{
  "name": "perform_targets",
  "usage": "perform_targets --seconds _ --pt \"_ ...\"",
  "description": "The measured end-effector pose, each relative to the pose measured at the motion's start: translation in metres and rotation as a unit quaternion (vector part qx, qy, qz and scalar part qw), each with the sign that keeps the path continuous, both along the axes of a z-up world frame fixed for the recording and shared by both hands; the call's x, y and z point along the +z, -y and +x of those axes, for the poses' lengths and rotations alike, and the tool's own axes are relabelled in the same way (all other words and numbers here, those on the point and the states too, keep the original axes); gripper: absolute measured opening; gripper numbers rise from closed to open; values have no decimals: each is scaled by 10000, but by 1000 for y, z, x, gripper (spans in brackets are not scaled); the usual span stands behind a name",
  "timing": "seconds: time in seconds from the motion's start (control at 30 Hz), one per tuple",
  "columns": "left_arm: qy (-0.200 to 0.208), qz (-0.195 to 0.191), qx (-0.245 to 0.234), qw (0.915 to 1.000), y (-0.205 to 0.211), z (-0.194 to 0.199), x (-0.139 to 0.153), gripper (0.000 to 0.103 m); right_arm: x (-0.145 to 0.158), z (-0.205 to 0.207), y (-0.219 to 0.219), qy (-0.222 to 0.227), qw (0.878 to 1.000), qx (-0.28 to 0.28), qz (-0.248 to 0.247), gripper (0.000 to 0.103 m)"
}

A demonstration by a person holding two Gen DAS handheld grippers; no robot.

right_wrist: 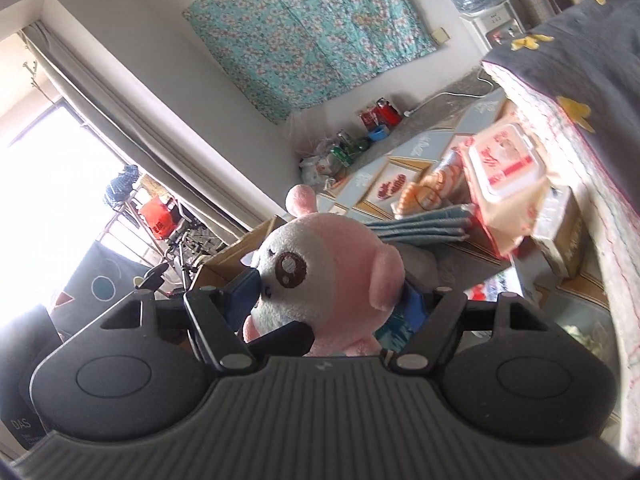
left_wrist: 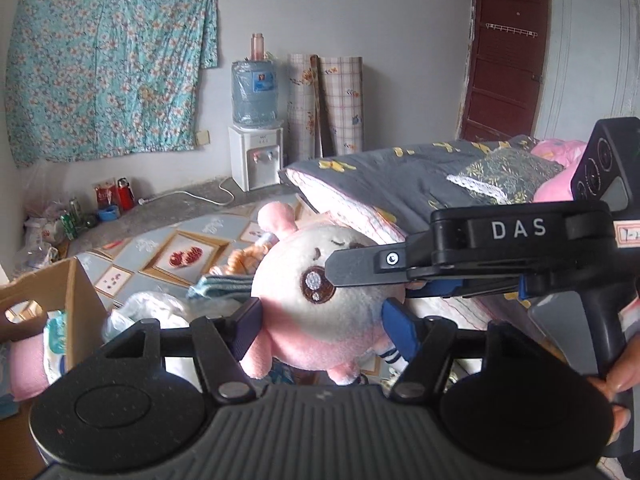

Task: Organize soft objects
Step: 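Carry the plush bunny with the right gripper over the cardboard box, then lower the plush bunny into the box and open the right gripper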

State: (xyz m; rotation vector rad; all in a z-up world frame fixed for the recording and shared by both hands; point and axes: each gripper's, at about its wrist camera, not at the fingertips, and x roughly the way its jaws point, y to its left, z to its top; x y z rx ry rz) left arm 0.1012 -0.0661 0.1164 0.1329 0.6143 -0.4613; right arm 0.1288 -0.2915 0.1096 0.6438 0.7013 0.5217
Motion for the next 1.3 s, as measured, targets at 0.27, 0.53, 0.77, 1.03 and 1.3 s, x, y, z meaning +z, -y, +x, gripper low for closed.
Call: perform_targets --seconds 0.27,0.53,0.77,1.03,1.3 --pt "443 140 553 9974 -77 -1 35 68 40 32 -87 219 9975 647 180 72" --pt "215 105 1359 9904 -198 3 42 68 46 67 -224 -152 9880 1519 226 72" --pt "-539 86 1920 9799 -293 24 12 68 14 89 -346 -800 9754 2041 -227 72" --pt "-1508 34 2202 9637 -348 49 -48 67 -44 91 -414 -1489 9587 2247 -906 72" --pt "-1899 297 1980 9612 -352 49 -77 63 -55 89 -412 -1672 9567 2102 -1118 73"
